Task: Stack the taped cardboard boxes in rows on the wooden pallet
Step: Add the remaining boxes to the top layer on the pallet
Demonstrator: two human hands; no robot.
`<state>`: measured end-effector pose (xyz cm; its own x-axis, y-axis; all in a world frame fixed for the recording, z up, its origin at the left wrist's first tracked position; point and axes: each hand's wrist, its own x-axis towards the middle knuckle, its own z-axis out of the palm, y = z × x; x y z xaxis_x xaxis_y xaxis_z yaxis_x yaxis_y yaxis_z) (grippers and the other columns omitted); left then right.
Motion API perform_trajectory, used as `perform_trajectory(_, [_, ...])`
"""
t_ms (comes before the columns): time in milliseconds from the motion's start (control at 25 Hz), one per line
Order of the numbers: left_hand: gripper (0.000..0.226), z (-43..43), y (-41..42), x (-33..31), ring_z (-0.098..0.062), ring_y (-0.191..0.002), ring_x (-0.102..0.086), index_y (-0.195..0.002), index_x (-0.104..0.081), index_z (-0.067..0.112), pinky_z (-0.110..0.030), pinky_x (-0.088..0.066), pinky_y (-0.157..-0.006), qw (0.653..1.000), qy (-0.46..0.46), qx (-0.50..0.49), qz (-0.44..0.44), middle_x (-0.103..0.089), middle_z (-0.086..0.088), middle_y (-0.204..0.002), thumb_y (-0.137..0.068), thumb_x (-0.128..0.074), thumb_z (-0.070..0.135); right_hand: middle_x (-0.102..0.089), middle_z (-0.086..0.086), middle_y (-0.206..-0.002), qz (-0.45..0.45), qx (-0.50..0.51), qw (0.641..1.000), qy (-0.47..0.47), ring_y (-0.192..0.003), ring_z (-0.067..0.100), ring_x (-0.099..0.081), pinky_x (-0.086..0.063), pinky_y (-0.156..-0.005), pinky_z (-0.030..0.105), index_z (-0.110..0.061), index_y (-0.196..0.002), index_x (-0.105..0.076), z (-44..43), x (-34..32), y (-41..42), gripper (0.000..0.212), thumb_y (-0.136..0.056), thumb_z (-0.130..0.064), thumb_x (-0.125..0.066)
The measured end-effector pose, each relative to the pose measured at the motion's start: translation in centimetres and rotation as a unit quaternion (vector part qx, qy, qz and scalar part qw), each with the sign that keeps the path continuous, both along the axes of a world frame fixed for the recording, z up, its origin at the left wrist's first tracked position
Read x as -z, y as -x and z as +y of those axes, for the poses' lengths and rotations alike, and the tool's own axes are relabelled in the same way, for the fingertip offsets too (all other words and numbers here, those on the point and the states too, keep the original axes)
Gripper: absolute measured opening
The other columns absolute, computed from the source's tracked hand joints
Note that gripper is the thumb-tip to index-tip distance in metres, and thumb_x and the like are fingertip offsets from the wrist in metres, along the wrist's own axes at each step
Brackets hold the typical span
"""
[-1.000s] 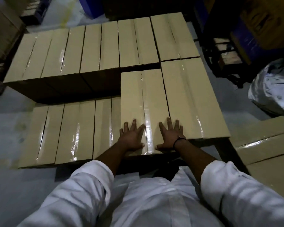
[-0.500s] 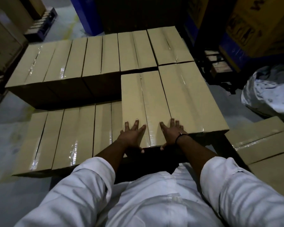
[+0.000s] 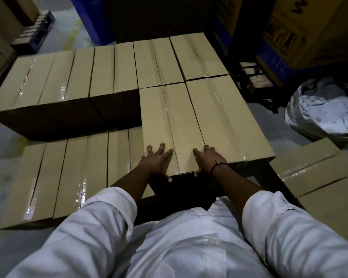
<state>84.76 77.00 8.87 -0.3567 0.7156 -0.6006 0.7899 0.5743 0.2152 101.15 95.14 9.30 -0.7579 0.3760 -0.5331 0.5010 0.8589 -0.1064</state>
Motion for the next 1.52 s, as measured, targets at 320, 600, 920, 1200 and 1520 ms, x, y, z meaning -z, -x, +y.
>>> perform_trajectory(320, [0.131,0.5,0.5,0.6,-0.051,-0.148,0.026,-0.161,0.007,0.043,-0.074,-0.012,-0.115,1.0,0.003,-0.007,-0.001,0.029,0.004,-0.167,-0.07,-0.085,0.061,-0.039,0.026,-0.143,0.001,-0.012,1.0,-0.018,-0.129,0.046,-0.044,-0.048,-0.102,0.056,-0.021,-0.153,-0.027,0.3,0.1,0.2,0.097,-0.079,-0.048,-0.083])
perform_trajectory(600, [0.132,0.7,0.3,0.5,-0.052,-0.147,0.027,-0.162,0.009,0.04,-0.076,-0.011,-0.114,1.0,0.012,0.002,0.002,0.03,0.002,-0.167,-0.071,-0.084,0.062,-0.021,0.029,-0.161,-0.021,-0.072,0.996,-0.055,-0.144,0.048,-0.032,-0.042,-0.109,0.055,-0.024,-0.163,-0.014,1.0,-0.9,-0.6,0.067,-0.105,-0.014,-0.045])
perform_trajectory(920, [0.13,0.9,0.2,0.1,-0.053,-0.145,0.029,-0.161,0.012,0.038,-0.077,-0.009,-0.114,1.0,0.025,0.005,-0.006,0.033,0.0,-0.165,-0.074,-0.082,0.061,-0.024,0.026,-0.161,-0.034,-0.089,0.993,-0.072,-0.142,0.045,-0.037,-0.044,-0.108,0.052,-0.024,-0.164,-0.012,1.2,-1.5,-0.7,0.069,-0.104,-0.009,-0.043])
perform_trajectory(1200, [0.122,1.9,-3.3,-4.4,-0.055,-0.151,0.013,-0.164,0.004,0.029,-0.075,-0.007,-0.117,0.999,0.013,-0.051,0.004,0.022,-0.01,-0.169,-0.079,-0.076,0.064,0.007,0.008,-0.172,0.016,0.04,0.999,0.033,-0.154,0.034,-0.019,-0.036,-0.117,0.051,-0.029,-0.164,-0.001,0.1,-4.5,-2.4,0.106,-0.089,-0.031,-0.076])
perform_trajectory(1520, [0.081,1.8,-8.1,-11.5,-0.05,-0.152,0.014,-0.163,0.012,0.023,-0.068,0.0,-0.122,0.971,-0.15,-0.003,0.184,0.018,-0.011,-0.169,-0.102,-0.016,0.069,0.009,0.012,-0.171,0.165,0.118,0.978,-0.056,-0.158,0.034,0.0,-0.009,-0.126,0.047,-0.022,-0.164,0.003,-2.9,-11.3,-5.8,0.084,-0.103,-0.057,-0.043])
